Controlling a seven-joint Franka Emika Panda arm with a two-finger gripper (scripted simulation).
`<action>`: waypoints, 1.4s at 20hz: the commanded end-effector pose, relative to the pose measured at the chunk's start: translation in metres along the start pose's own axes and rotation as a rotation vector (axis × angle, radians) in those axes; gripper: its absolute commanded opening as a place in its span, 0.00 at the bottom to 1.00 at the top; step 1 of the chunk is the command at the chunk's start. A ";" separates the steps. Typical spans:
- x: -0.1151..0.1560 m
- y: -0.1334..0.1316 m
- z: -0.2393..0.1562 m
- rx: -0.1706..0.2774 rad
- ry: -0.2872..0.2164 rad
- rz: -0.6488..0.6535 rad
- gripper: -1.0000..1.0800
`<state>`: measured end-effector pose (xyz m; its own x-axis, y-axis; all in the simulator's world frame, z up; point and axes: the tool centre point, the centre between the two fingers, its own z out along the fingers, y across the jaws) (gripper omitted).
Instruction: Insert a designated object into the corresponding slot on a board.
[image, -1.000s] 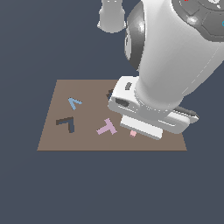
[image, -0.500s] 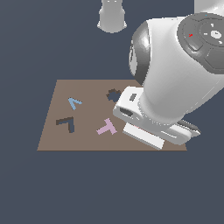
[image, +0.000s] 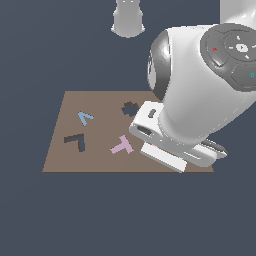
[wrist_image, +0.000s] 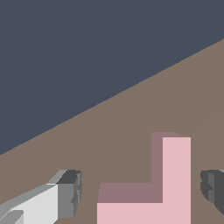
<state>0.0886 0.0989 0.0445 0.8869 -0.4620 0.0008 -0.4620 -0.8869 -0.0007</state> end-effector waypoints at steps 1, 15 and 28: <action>0.000 0.000 0.008 -0.001 -0.001 0.000 0.96; 0.000 0.000 0.015 -0.001 -0.001 0.000 0.00; 0.019 0.022 0.011 -0.001 -0.001 0.084 0.00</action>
<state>0.0926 0.0815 0.0333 0.8601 -0.5102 -0.0012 -0.5102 -0.8601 0.0005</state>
